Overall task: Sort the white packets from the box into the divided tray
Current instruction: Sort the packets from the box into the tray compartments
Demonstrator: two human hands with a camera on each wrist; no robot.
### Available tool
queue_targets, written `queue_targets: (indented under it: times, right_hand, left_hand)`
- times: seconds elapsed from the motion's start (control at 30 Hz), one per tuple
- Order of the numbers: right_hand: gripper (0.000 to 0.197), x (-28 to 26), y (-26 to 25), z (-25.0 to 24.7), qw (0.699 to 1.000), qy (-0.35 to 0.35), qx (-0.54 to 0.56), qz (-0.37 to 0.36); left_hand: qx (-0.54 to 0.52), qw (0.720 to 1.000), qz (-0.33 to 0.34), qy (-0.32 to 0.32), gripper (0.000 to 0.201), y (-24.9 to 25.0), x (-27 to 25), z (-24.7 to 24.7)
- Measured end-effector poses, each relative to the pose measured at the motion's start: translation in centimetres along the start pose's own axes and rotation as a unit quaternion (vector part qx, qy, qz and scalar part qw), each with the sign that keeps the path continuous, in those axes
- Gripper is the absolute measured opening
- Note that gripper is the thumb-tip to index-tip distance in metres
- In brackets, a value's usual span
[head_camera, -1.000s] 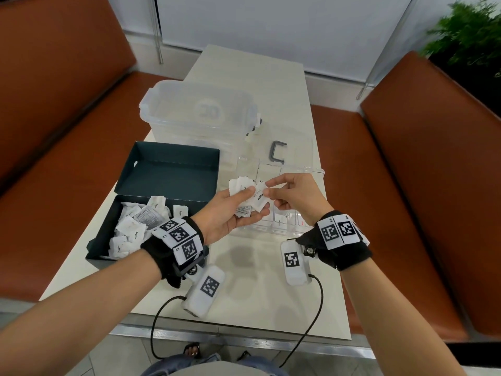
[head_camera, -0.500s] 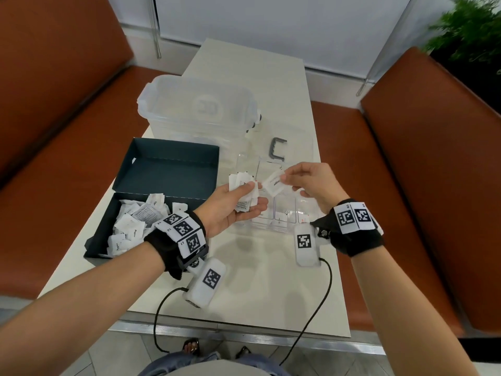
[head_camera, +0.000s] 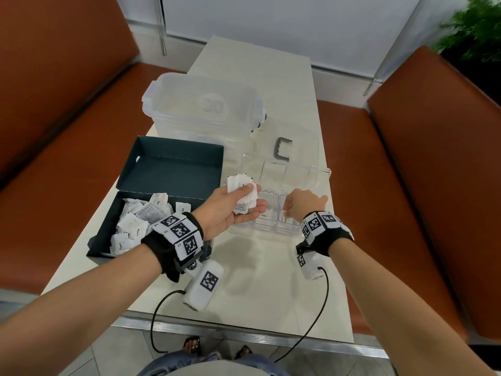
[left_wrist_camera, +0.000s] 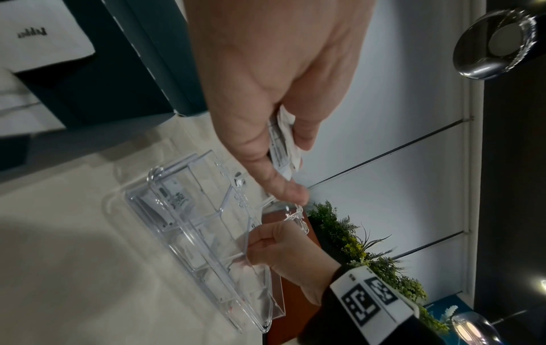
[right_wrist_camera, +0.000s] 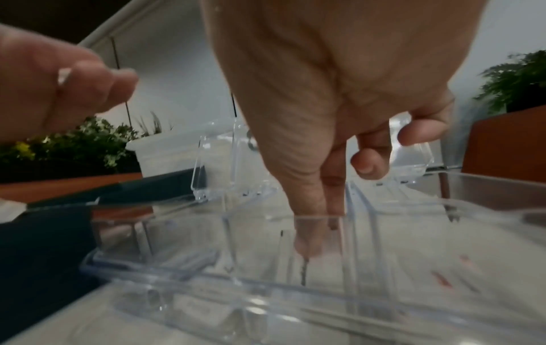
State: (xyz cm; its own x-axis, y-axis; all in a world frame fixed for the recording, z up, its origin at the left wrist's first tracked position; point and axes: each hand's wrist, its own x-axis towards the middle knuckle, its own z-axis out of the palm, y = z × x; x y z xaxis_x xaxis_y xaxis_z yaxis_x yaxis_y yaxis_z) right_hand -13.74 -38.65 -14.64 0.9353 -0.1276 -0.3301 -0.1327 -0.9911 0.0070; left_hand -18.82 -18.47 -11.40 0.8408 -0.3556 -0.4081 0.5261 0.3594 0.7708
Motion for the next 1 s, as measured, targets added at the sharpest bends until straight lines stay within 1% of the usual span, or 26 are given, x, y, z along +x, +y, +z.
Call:
queue_targets:
  times: [0.1, 0.17, 0.27, 0.47, 0.63, 0.7, 0.77, 0.8, 0.83, 0.9, 0.93, 1.0]
  right_hand:
    - [0.027, 0.2, -0.2, 1.0, 0.996, 0.002, -0.085, -0.012]
    - [0.032, 0.4, -0.1, 1.5, 0.995, 0.005, -0.101, -0.022]
    - [0.033, 0.4, 0.1, 1.8, 0.994, 0.004, -0.102, -0.032]
    - [0.034, 0.4, 0.2, 1.7, 0.995, 0.003, -0.101, -0.025]
    - [0.032, -0.6, 0.2, 1.3, 0.995, 0.028, -0.086, -0.043]
    - [0.028, -1.3, 0.4, 0.6, 0.994, 0.061, -0.07, -0.05]
    - [0.023, -2.2, 0.5, -0.4, 0.989, 0.134, -0.013, -0.066]
    - [0.021, -2.7, 0.4, -1.0, 0.981, 0.168, 0.049, -0.08]
    - [0.019, -3.4, 0.1, -1.7, 0.968, 0.187, 0.135, -0.099]
    - [0.019, -4.6, -0.9, -2.9, 0.922, 0.174, 0.314, -0.142]
    - [0.021, -5.2, -1.4, -3.4, 0.904, 0.155, 0.366, -0.158]
    - [0.022, -5.9, -2.3, -3.6, 0.889, 0.116, 0.406, -0.177]
  left_hand:
    - [0.002, 1.0, 0.002, -0.001, 0.026, 0.0, 0.0, -0.3]
    - [0.0, 1.0, 0.001, 0.001, 0.026, 0.1, 0.0, -0.4]
    - [-0.003, 1.0, 0.0, 0.002, 0.024, 0.1, 0.1, -0.6]
    - [-0.011, 1.0, -0.005, -0.002, 0.024, 0.1, 0.2, -0.4]
    - [-0.02, 1.0, -0.01, -0.006, 0.022, 0.0, 0.1, -0.1]
    - [-0.022, 1.0, -0.012, -0.006, 0.022, 0.0, 0.1, -0.1]
    - [-0.017, 1.0, -0.012, -0.009, 0.023, -0.1, 0.2, -0.2]
    - [-0.015, 1.0, -0.012, -0.01, 0.024, -0.2, 0.2, -0.3]
    - [-0.012, 1.0, -0.012, -0.011, 0.024, -0.3, 0.3, -0.3]
    - [0.001, 1.0, -0.008, -0.013, 0.024, -0.6, 0.3, -0.2]
    - [0.014, 1.0, -0.003, -0.017, 0.024, -0.7, 0.3, -0.1]
    - [0.044, 0.998, 0.007, -0.036, 0.024, -0.9, 0.3, 0.1]
